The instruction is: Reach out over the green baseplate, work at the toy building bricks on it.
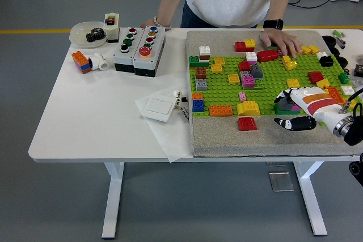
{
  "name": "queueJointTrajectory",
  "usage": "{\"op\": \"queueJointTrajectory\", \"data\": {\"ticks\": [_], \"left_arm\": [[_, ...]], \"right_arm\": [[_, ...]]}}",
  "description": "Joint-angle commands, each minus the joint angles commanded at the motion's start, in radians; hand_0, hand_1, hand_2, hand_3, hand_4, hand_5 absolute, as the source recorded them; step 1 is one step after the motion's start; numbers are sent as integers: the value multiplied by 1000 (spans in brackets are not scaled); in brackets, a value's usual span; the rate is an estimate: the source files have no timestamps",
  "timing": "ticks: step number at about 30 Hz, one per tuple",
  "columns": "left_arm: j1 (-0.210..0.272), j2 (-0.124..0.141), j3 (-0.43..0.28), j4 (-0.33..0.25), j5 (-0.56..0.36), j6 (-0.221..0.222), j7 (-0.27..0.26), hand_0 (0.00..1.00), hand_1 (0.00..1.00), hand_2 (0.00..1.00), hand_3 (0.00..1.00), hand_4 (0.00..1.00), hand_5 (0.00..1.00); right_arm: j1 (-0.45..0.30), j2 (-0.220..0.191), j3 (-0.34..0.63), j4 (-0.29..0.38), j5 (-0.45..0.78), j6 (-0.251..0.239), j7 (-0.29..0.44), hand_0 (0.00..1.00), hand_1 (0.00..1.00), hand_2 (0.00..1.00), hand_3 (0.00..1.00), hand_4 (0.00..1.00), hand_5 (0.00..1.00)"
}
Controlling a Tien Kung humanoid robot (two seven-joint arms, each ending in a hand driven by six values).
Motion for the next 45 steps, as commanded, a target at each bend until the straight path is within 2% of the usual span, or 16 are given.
{"op": "queueJointTrajectory", "data": {"ticks": [21,36,45], "left_arm": [[6,0,-12,-1,25,0,11,795,813,822,657,667,645],[2,1,-5,-1,16,0,7,795,812,822,657,668,646],[1,2,-1,-1,6,0,3,794,812,822,657,667,645]], "right_arm": [[7,9,-15,-40,17,0,3,682,666,714,645,773,359],[16,12,-15,-42,17,2,2,683,666,714,645,773,359],[13,2,2,-8,10,1,1,681,666,713,645,774,358]]}}
